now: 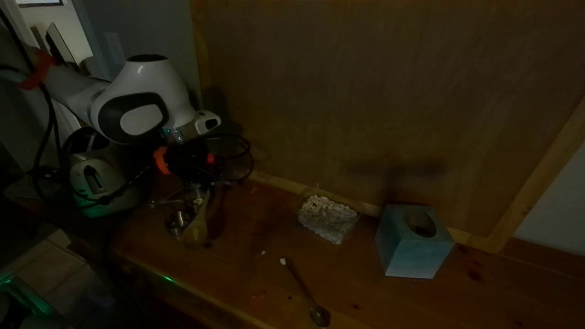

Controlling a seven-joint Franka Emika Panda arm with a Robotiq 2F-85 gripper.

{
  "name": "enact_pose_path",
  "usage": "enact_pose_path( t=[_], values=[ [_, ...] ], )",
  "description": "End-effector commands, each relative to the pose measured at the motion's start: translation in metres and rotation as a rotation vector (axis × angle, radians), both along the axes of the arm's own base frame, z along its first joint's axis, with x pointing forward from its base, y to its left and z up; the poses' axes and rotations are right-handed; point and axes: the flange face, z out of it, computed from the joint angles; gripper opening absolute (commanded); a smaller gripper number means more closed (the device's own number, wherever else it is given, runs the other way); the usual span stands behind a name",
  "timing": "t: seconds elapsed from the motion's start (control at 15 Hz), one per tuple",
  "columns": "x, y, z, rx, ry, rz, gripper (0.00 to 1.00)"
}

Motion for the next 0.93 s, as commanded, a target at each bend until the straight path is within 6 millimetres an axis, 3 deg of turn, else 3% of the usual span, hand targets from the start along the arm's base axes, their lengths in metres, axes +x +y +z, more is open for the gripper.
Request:
enact_pose_path(
  t=[0.0, 0.13, 0.2, 0.87],
  values=[
    [0.000, 0.000, 0.000, 0.000, 0.002, 0.000, 0.15],
    [-0.001, 0.000, -0.001, 0.001, 0.003, 0.000, 0.15],
    [-0.001, 0.000, -0.001, 0.001, 0.003, 0.000, 0.06],
    [0.008, 0.042, 0.027, 0.068, -0.061, 0.135, 0.06]
  ],
)
